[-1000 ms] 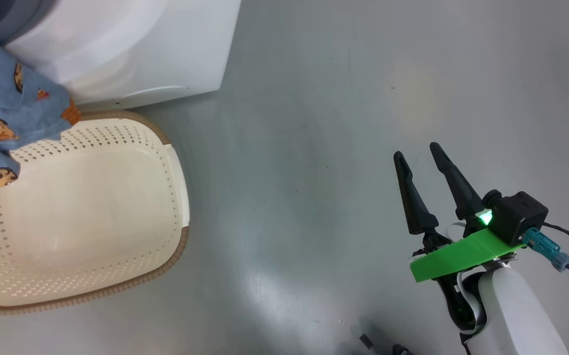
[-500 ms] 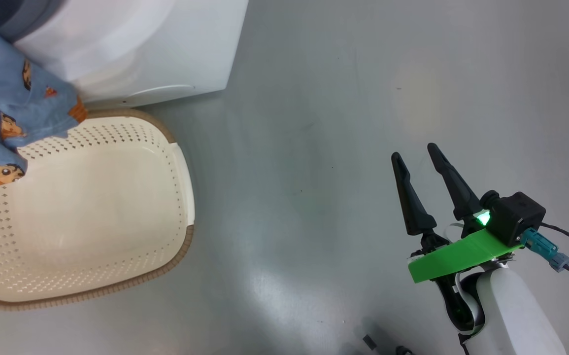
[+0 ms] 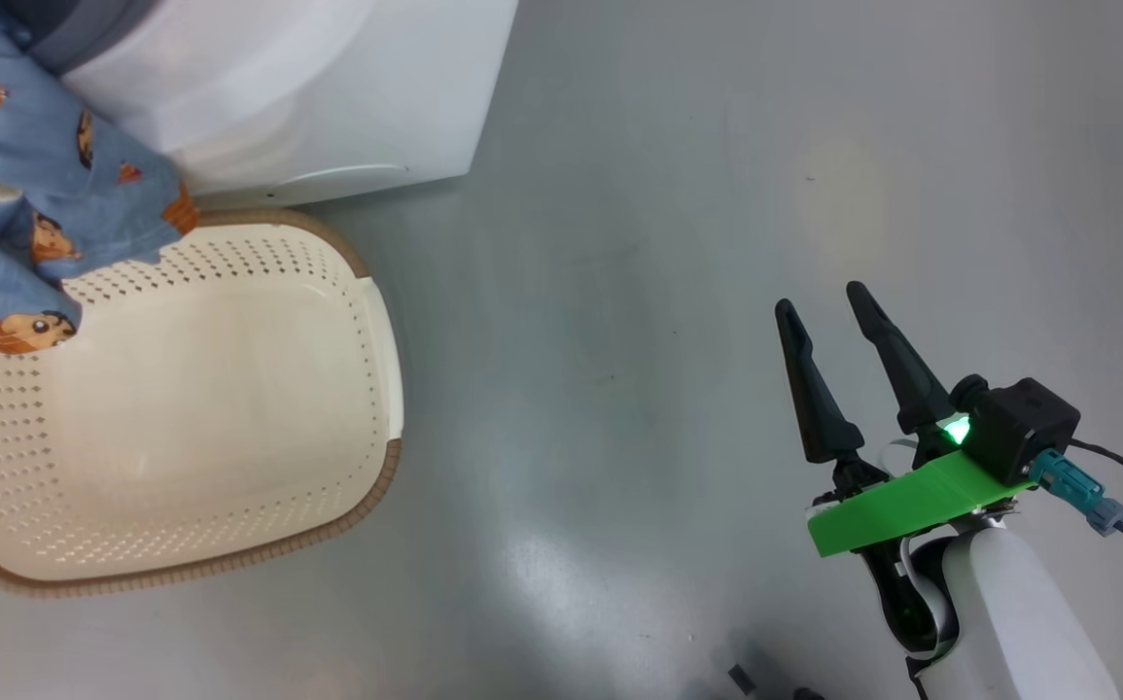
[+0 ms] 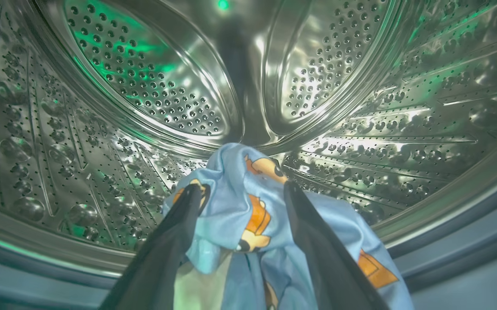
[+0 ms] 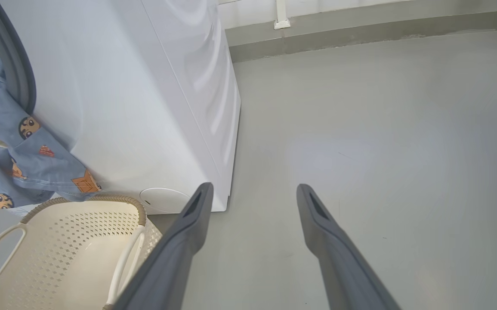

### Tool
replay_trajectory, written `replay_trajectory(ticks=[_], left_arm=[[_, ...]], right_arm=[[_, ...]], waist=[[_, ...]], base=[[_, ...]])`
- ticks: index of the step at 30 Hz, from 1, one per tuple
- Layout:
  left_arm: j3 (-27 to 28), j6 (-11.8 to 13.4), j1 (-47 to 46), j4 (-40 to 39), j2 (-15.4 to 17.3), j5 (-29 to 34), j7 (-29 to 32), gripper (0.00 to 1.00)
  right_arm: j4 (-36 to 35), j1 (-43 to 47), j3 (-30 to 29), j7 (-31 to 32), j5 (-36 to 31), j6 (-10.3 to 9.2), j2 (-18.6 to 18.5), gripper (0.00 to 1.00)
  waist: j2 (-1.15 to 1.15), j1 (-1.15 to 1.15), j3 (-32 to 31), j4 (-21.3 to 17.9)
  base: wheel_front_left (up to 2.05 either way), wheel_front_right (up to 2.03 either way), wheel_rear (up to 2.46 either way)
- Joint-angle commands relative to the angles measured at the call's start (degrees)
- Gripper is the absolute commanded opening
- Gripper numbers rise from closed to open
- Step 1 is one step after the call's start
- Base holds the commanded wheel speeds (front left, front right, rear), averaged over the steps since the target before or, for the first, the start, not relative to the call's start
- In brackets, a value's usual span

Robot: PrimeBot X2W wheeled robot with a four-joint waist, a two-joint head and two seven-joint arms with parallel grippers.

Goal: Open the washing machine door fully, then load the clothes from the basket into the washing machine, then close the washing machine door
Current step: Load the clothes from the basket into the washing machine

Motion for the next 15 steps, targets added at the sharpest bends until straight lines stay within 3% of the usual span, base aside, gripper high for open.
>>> replay_trajectory(ticks=[1,7,15], left_arm=[[0.4,-0.1,1.4,-1.9,2.7,-0.8,-0.3,1.00],[1.5,-0.1,4.0,-4.8,2.4,-2.1,-0.3,1.00],[7.0,-0.1,12.0,-12.9,1.1,-1.4,-0.3,1.00]], right_arm=[[-1.1,-0.1,0.9,-0.4,0.0,0.09,0.2,1.00],[-1.0,-0.1,0.7,-0.4,-0.1,0.09,0.2,1.00],[-1.1,0.2,-0.1,-0.4,-0.4,0.09,0.1,1.00]], waist=[[0.00,0.00,-0.2,0.3],[0.00,0.00,-0.6,0.8],[0.00,0.00,-1.6,1.8]], base=[[0.00,0.00,0.00],[0.00,0.00,0.00],[0.00,0.00,0.00]])
